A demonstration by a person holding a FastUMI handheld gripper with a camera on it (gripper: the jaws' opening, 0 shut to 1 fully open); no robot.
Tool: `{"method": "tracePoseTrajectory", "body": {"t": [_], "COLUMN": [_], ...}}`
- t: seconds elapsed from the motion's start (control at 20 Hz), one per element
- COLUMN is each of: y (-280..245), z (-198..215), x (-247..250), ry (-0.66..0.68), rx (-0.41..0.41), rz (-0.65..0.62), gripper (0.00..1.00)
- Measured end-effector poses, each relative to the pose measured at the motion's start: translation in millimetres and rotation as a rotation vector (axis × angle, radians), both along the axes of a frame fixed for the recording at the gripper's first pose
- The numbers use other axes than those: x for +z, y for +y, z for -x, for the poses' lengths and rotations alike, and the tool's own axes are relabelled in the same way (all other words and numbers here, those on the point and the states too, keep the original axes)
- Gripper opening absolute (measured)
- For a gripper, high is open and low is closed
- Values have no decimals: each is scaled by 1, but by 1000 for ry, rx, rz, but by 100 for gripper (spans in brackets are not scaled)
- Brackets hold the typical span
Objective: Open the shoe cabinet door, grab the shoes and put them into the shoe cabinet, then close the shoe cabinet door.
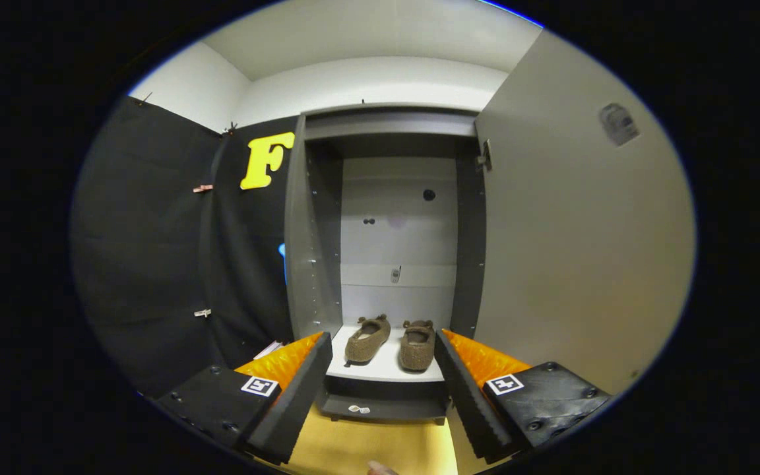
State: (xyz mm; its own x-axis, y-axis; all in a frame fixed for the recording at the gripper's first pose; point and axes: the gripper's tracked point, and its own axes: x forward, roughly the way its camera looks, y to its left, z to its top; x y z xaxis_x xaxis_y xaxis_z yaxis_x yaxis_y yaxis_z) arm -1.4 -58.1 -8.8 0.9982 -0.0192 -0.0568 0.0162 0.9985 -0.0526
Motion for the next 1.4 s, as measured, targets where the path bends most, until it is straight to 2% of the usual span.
{"method": "tracePoseTrajectory", "body": {"t": [0.35,0.7,0.85,0.95,1.25,1.4], "y": [-76,-178,-206,-217,-226,-226], "z": [116,170,170,161,128,120], "x": [35,38,33,26,-2,-8], "ry": [-57,-81,-75,-61,14,31], "rx": [-66,-183,-186,-161,-83,-91], "rz": [-5,29,14,-11,-55,-58], "gripper": [98,98,98,98,99,97]}}
